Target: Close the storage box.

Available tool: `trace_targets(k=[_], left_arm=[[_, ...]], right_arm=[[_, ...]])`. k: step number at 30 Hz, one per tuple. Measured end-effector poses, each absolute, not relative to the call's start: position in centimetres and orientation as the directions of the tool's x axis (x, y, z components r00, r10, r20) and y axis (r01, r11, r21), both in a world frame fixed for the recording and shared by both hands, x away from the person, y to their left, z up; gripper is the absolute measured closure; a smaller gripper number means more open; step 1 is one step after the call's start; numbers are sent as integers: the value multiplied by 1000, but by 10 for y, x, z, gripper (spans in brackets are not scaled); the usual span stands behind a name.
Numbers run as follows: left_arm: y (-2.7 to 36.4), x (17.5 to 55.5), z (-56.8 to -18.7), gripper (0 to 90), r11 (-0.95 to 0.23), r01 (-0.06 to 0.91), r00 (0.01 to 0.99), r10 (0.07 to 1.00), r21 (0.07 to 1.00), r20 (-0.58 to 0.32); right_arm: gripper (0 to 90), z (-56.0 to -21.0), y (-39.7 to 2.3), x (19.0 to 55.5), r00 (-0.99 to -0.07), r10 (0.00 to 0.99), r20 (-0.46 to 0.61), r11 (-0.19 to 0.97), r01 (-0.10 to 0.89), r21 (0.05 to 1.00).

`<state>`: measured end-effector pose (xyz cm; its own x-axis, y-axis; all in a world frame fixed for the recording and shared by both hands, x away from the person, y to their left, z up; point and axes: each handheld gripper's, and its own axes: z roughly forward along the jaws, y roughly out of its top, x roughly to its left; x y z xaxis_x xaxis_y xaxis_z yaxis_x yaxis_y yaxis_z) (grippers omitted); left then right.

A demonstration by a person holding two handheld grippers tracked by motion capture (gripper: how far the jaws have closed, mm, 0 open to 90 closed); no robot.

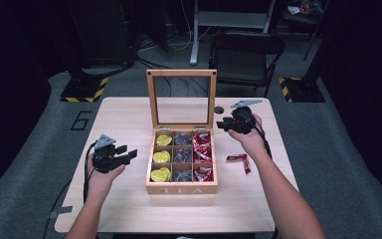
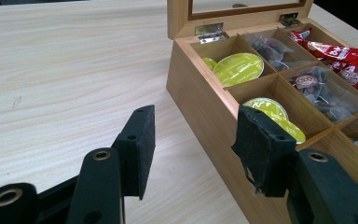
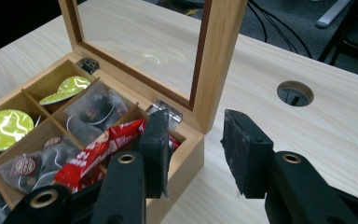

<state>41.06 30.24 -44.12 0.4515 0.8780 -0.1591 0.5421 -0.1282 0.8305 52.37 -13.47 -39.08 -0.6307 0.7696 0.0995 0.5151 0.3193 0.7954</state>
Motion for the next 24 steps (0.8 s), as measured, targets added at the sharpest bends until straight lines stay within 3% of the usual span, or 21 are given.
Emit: trace_targets(k=[24], left_arm=[[304, 412, -444, 474, -126, 547, 450, 878, 828, -164]], right_arm=[[565, -401, -114, 565, -626, 772, 109, 318, 529, 787]])
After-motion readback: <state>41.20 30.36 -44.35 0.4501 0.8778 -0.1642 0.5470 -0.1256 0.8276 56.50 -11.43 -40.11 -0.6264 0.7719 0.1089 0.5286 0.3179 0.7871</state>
